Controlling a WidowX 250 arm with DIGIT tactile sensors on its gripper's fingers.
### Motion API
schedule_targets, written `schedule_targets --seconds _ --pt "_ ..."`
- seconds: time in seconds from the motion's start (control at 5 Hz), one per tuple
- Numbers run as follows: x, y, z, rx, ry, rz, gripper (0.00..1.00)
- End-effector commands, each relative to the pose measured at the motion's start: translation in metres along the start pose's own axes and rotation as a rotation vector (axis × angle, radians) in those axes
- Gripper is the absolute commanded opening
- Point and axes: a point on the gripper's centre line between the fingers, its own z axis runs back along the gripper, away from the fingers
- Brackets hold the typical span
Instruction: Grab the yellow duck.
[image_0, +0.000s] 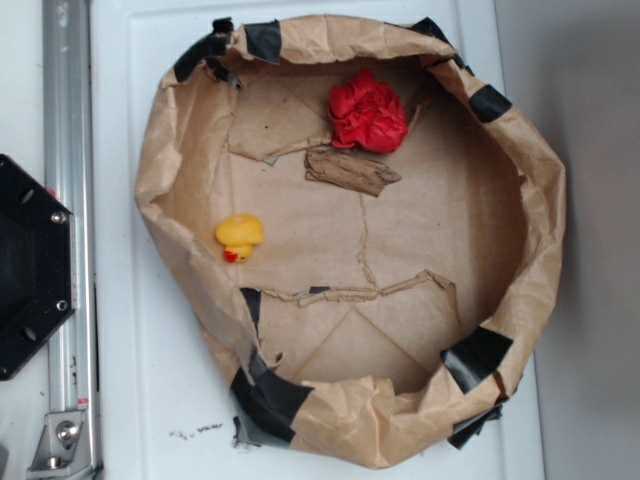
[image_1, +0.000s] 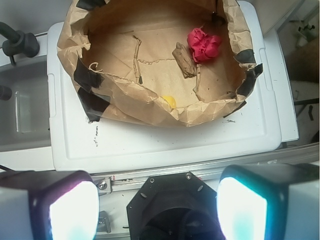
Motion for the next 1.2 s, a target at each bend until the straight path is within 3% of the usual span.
schedule_targets --seconds 0.0,0.2,0.4,0.6,0.8,1.0 --pt "0.000 0.000 0.000 0.000 0.000 0.000 1.00" --pt "0.049 0.016 0.000 0.016 0.022 0.027 1.00" --pt "0.087 0.036 -0.021 -0.014 0.014 0.123 1.00" --pt "0.105 0.044 -0.078 -0.007 0.138 0.118 1.00" --pt "0.100 0.039 -0.131 -0.010 0.272 0.056 1.00" --pt "0.096 0.027 -0.181 0.012 0.277 0.111 1.00"
